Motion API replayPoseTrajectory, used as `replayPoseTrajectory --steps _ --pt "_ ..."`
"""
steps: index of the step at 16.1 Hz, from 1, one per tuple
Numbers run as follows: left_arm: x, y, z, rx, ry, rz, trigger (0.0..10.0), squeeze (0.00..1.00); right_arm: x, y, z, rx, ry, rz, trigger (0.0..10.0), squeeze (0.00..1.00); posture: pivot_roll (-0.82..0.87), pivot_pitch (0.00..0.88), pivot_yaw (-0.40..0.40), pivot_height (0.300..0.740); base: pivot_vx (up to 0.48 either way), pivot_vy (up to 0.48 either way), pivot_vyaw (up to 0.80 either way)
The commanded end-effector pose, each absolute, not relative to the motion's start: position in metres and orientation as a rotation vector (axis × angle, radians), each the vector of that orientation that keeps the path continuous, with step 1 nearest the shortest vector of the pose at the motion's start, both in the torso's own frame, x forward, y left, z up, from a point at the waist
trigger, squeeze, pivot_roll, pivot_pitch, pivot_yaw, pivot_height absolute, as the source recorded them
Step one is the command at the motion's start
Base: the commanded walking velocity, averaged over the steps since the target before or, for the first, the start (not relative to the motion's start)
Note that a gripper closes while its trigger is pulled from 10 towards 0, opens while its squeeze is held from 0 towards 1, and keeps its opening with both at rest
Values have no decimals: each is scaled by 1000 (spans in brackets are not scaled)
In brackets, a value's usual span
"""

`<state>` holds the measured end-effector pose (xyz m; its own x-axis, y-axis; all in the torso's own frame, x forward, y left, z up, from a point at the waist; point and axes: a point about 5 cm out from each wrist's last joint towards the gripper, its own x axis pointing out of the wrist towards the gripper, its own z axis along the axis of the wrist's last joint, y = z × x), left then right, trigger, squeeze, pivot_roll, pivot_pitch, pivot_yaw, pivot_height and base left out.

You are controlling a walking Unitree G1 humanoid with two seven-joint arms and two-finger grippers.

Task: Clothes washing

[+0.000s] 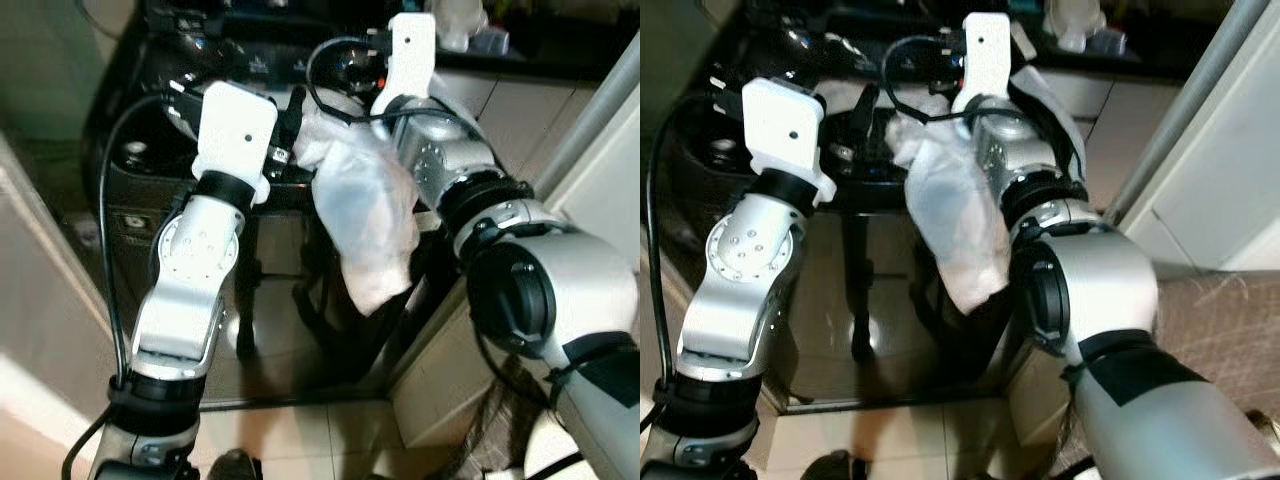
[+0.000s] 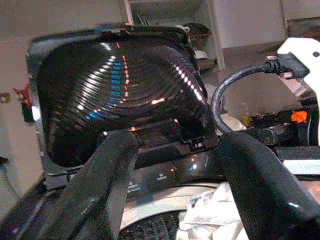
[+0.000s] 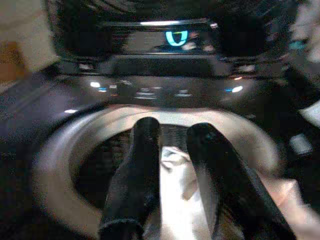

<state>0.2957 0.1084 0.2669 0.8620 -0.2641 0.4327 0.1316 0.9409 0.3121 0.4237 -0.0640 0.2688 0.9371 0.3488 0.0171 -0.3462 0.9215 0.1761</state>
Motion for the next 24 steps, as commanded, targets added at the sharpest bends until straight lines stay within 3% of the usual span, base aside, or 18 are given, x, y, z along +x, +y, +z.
replayPoseTrajectory --steps 1,3,5,6,7,10,13,16,19,21,24 --pt "294 105 266 274 -477 -237 10000 0 425 -67 277 236 5 358 10000 1000 160 12 -103 740 0 0 0" --pt "294 105 264 273 -462 -236 10000 0 425 -69 284 352 4 359 10000 1000 157 11 -103 740 0 0 0" --pt "295 106 260 278 -443 -227 10000 0 426 -73 303 354 -82 356 10000 1000 156 12 -109 740 0 0 0" --pt "297 110 241 303 -366 -212 10000 0 423 -76 328 102 -290 332 10000 494 148 15 -115 740 0 0 0" --pt "297 114 233 297 -334 -197 10000 0 420 -76 329 9 -379 334 10000 0 148 15 -115 740 0 0 0" --pt "293 119 226 279 -319 -140 10000 0 408 -80 304 -78 -534 302 10000 0 113 24 -112 740 0 0 0" --pt "282 131 207 270 -280 -63 10000 0 361 -103 236 -92 -617 215 10000 0 88 28 -103 740 0 0 0" --pt "262 139 203 320 -269 -108 10000 0 311 -145 164 -144 -445 180 10000 0 62 26 -75 740 0 0 0" --pt "259 132 186 372 -223 -152 10000 0 298 -146 110 -79 -203 267 10000 0 51 13 -64 740 0 0 0" --pt "263 135 151 339 -114 -77 10000 0 304 -145 73 6 -22 268 10000 0 46 0 -60 740 0 0 0" --pt "267 144 150 337 -101 -15 10000 0 307 -133 80 53 2 291 10000 0 56 0 -65 740 0 0 0"
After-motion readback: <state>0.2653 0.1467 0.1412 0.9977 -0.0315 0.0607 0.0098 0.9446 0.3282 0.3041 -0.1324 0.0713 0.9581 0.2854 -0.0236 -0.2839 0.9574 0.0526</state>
